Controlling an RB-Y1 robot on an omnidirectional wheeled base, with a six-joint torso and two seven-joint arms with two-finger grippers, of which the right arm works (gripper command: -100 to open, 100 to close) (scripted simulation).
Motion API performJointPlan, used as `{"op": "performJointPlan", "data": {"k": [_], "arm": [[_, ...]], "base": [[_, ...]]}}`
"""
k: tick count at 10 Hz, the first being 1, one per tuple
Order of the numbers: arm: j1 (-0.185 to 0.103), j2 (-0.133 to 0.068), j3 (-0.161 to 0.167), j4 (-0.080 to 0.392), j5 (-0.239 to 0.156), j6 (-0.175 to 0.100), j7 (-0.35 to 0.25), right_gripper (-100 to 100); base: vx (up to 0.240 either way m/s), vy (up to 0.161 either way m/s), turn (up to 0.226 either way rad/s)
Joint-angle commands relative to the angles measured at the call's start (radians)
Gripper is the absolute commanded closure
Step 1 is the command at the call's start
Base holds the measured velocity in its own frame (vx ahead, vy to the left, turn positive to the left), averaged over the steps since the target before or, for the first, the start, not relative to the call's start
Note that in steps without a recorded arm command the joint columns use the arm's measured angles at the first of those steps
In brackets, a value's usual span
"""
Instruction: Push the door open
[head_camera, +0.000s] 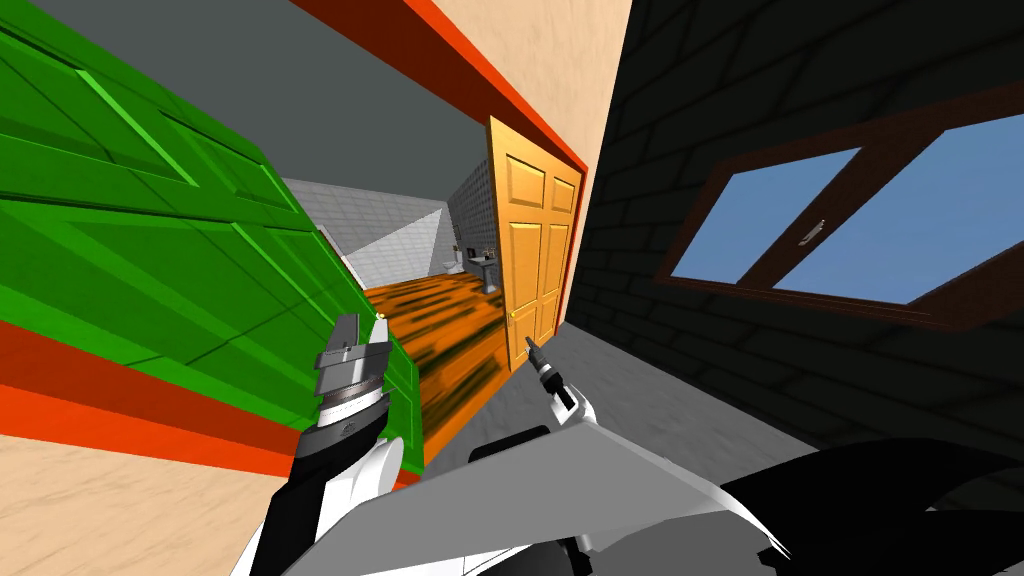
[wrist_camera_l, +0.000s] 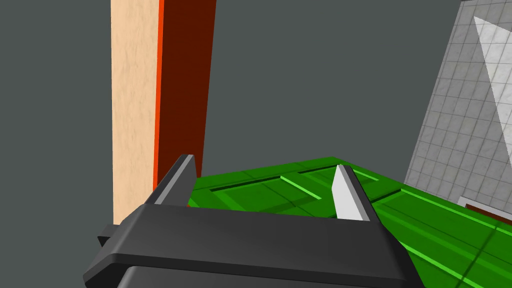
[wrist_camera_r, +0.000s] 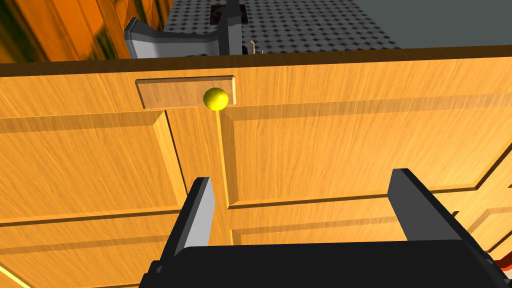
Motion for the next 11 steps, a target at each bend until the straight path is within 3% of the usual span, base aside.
{"op": "performJointPlan", "data": {"k": [1,11], "arm": [[-0.018,0.003,0.002,0.039,0.008,-0.014,-0.007,-100],[-0.115,0.015,0.022,0.251,0.061,-0.078,-0.062,-100]], "base": [[0.08,-0.09,0.045],[0.083,-0.101,0.046]]}}
